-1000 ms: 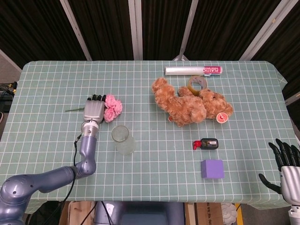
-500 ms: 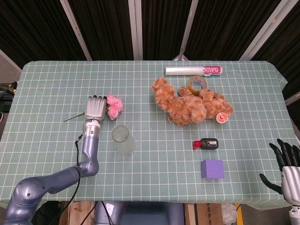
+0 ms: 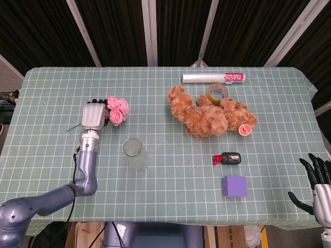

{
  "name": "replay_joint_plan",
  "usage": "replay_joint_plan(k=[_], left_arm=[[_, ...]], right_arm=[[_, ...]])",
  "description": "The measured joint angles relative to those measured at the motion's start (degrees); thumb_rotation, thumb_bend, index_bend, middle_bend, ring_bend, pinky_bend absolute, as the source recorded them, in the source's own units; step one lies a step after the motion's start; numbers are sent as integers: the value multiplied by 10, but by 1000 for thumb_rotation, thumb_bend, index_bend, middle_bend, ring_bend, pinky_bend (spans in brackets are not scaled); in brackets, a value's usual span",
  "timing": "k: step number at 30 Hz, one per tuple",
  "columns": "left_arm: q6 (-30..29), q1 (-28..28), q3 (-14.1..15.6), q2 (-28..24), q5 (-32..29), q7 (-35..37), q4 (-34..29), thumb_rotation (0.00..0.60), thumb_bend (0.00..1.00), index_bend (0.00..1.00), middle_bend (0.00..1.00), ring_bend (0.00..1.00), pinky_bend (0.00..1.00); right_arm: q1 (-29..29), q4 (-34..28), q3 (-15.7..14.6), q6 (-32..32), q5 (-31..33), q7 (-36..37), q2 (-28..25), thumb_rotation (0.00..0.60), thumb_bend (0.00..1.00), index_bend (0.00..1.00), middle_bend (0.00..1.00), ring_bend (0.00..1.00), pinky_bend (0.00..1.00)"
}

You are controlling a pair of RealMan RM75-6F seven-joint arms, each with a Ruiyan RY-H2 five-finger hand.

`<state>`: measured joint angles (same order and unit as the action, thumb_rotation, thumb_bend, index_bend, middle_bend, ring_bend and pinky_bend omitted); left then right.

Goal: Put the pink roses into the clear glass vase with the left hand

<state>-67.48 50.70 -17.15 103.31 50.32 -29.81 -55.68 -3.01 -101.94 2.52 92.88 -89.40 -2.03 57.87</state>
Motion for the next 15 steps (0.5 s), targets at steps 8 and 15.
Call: replay_joint_plan(k=[8,15], left_arm=[[-55,-56,-24,-114,80,185,-142,600,468,377,415,345,482],[-76,-102,-67,-243,119,287,-330,600,464,378,410,342,481]], right_arm=[[1,-1,-1,1,-7,-10,4,600,220,152,55,0,0],[6,0,-4,-8,-14,-19,6,600,220,152,55,0,0]])
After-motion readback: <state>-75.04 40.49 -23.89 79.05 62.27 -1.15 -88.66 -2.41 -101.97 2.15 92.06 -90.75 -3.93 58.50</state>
